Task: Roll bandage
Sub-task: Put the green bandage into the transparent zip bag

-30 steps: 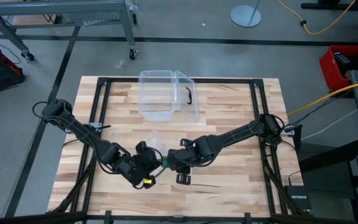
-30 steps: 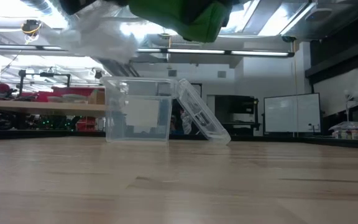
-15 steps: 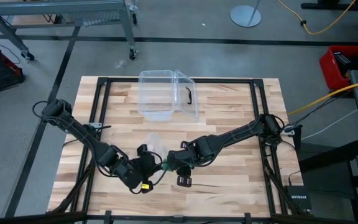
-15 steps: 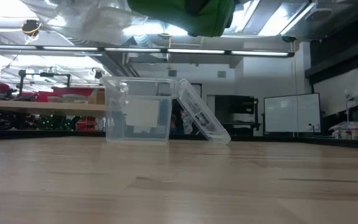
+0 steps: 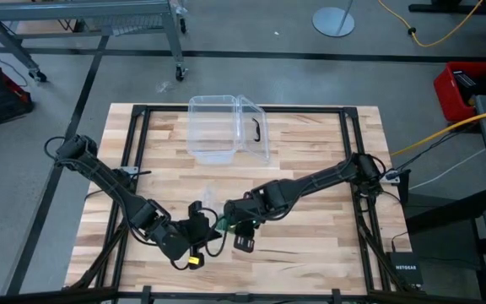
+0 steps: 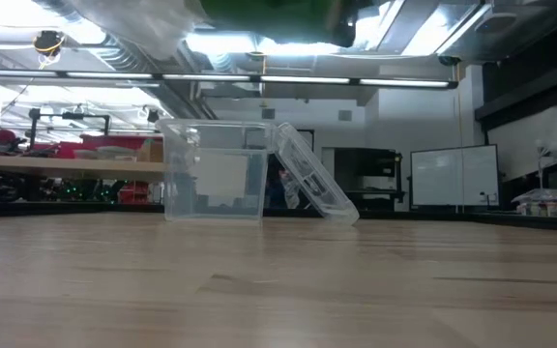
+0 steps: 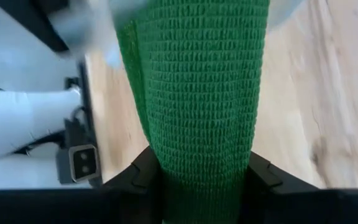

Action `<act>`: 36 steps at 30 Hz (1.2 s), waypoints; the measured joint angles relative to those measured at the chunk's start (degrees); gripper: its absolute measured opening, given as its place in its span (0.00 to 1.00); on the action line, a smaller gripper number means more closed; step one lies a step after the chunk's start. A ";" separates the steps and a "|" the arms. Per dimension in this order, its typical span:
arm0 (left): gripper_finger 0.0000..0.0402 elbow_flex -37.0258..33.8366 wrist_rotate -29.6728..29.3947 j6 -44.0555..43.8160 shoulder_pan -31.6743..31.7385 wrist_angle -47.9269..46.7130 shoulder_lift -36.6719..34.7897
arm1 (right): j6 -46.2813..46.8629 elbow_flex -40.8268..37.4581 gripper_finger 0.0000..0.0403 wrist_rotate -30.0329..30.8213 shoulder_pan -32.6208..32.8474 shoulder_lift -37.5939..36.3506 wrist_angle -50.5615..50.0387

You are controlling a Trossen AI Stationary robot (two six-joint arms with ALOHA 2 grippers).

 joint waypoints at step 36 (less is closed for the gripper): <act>0.00 0.07 5.41 2.33 -0.74 1.87 -0.11 | 9.38 -0.13 0.32 -19.39 -3.55 0.22 19.21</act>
